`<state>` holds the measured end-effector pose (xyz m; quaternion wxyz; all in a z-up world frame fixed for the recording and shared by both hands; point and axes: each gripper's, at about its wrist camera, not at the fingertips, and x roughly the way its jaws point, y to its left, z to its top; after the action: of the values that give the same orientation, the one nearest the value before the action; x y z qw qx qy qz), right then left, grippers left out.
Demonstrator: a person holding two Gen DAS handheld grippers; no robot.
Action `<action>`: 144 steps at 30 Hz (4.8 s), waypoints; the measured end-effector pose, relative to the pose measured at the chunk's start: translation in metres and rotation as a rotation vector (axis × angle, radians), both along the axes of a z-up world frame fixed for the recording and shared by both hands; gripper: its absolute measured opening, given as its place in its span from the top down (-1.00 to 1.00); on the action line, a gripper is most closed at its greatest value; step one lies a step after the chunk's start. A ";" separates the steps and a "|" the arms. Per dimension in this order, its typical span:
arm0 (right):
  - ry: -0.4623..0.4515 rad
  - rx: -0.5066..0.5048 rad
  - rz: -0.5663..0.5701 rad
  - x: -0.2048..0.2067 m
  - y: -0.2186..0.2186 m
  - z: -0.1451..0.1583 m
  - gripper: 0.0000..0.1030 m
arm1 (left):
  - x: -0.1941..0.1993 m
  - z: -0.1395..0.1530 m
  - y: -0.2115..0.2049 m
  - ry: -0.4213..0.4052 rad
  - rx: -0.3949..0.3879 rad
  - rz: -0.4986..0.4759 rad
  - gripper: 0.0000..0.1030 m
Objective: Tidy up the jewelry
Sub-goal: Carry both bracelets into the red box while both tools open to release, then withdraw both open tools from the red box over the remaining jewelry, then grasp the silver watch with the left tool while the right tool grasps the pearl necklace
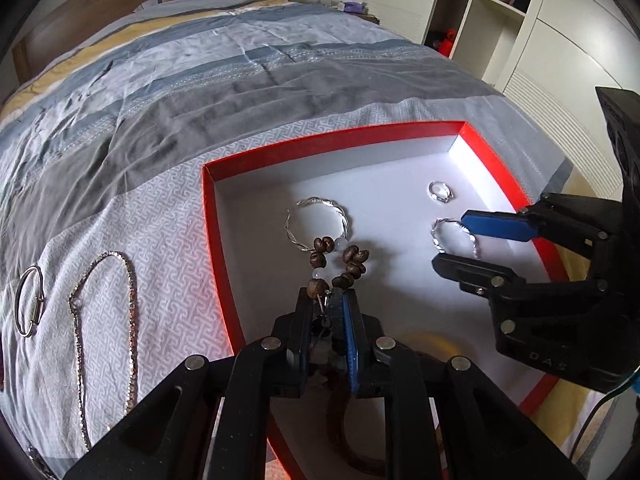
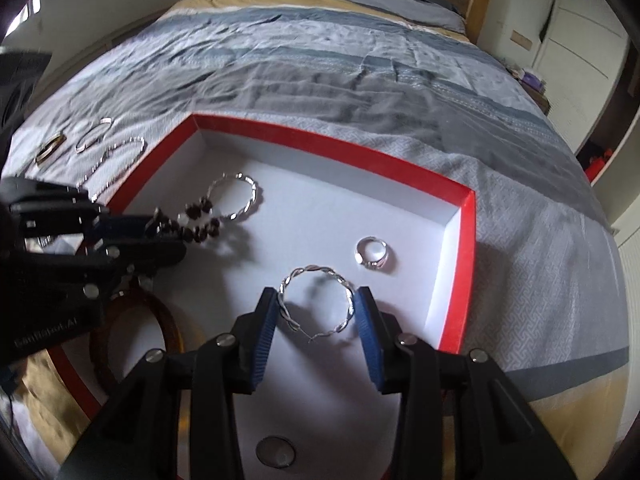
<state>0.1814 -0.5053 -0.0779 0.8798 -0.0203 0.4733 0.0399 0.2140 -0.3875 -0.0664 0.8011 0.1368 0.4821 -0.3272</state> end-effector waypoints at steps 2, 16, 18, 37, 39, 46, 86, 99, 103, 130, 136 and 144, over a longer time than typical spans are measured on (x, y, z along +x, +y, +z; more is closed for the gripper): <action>0.009 -0.013 -0.005 -0.003 -0.002 0.001 0.26 | -0.001 0.001 0.000 0.008 0.001 0.001 0.67; -0.040 -0.018 -0.087 -0.055 -0.018 0.051 0.17 | -0.032 0.056 0.035 -0.075 -0.016 0.073 -0.02; -0.060 -0.007 -0.114 -0.071 -0.021 0.064 0.17 | -0.042 0.068 0.047 -0.091 -0.030 0.095 -0.03; -0.264 0.161 -0.191 -0.188 0.070 0.151 0.16 | -0.156 0.141 0.245 -0.250 -0.007 0.318 -0.48; -0.279 0.181 -0.185 -0.196 0.085 0.158 0.15 | -0.167 0.147 0.272 -0.280 -0.001 0.368 -0.50; -0.313 0.207 -0.151 -0.219 0.132 0.173 0.04 | -0.200 0.155 0.341 -0.329 -0.011 0.515 -0.57; -0.107 0.284 0.019 -0.133 0.239 0.083 -0.17 | -0.149 0.093 0.386 -0.272 0.062 0.678 -0.89; -0.058 0.307 0.036 -0.055 0.247 0.055 -0.18 | -0.090 0.059 0.365 -0.196 0.042 0.633 -0.89; -0.038 0.323 0.005 -0.031 0.243 0.042 -0.18 | -0.070 0.044 0.364 -0.143 -0.012 0.635 -0.89; -0.044 0.290 -0.070 0.078 0.245 -0.001 -0.18 | 0.001 -0.017 0.348 -0.033 -0.030 0.614 0.64; -0.048 0.292 -0.069 0.074 0.240 -0.003 0.65 | -0.003 -0.013 0.349 -0.036 -0.041 0.591 0.69; -0.044 0.334 0.007 0.052 0.242 0.008 0.84 | -0.021 0.004 0.349 -0.036 -0.092 0.574 0.70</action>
<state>0.2339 -0.2633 -0.0702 0.8810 0.1239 0.4405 0.1204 0.1931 -0.0380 -0.0626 0.8747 -0.0358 0.4716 -0.1064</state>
